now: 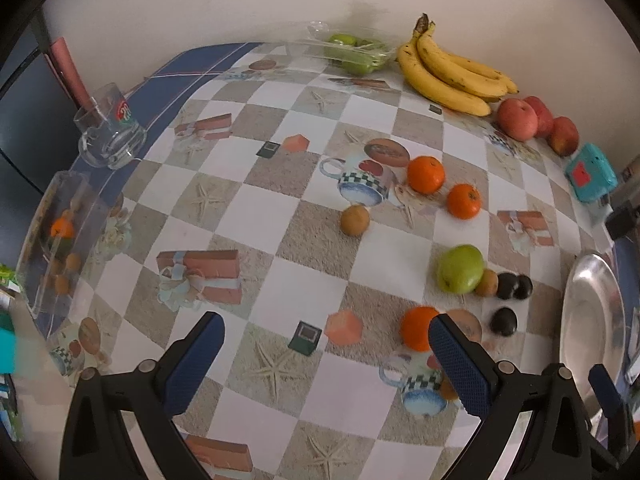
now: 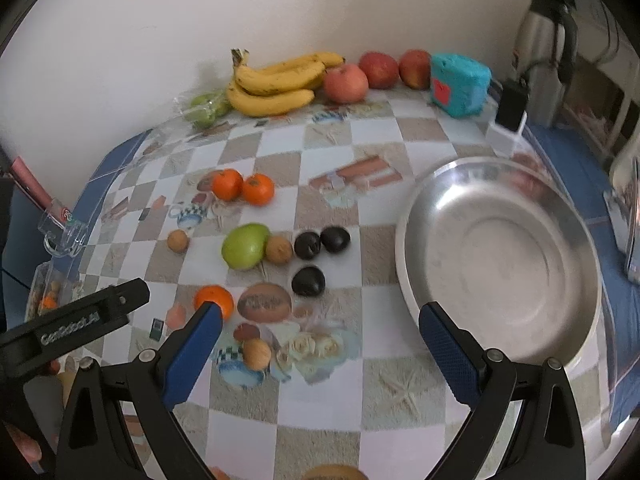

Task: Organize fruits
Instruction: 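Lower the left tool onto an orange and close it while the right tool grasps a brown kiwi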

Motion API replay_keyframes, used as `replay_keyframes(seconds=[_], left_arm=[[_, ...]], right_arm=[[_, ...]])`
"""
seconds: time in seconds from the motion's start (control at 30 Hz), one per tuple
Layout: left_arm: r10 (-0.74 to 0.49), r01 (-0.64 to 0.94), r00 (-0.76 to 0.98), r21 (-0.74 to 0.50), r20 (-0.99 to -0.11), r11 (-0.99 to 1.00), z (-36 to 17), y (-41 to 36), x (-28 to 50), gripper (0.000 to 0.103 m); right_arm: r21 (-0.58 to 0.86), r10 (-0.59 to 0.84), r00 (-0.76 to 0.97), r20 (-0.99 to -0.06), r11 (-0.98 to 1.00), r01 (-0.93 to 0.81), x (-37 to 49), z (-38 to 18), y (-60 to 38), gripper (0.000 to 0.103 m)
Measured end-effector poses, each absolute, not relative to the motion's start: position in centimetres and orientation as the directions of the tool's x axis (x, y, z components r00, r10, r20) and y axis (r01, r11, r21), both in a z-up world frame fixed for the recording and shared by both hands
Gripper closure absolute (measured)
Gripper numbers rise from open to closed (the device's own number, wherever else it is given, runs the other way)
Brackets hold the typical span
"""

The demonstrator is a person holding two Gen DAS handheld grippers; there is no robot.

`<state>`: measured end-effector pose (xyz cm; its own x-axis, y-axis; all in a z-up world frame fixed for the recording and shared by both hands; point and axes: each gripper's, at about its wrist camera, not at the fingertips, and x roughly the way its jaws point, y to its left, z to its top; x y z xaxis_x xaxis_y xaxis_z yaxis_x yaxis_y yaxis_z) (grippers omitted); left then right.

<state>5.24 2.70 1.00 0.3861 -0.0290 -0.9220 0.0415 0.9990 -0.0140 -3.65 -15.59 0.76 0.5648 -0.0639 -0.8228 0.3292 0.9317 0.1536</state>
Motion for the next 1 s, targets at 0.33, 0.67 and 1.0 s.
replay_keyframes(seconds=[0.33, 0.67, 1.0], left_arm=[[-0.034, 0.025, 0.346, -0.027, -0.938, 0.999, 0.7, 1.3, 8.2, 0.000], [-0.037, 0.024, 0.357, -0.030, -0.933, 0.999, 1.2, 1.0, 9.8, 0.000], [-0.072, -0.001, 0.313, -0.077, -0.947, 0.997, 0.0, 2.3, 8.5, 0.000]], right_arm=[[0.155, -0.052, 0.545, -0.837, 0.932, 0.328, -1.2, 0.2, -15.5, 0.004], [0.157, -0.032, 0.510, -0.859, 0.933, 0.323, 1.4, 0.1, -15.8, 0.004], [0.156, -0.001, 0.455, -0.891, 0.938, 0.308, 1.7, -1.5, -15.4, 0.012]])
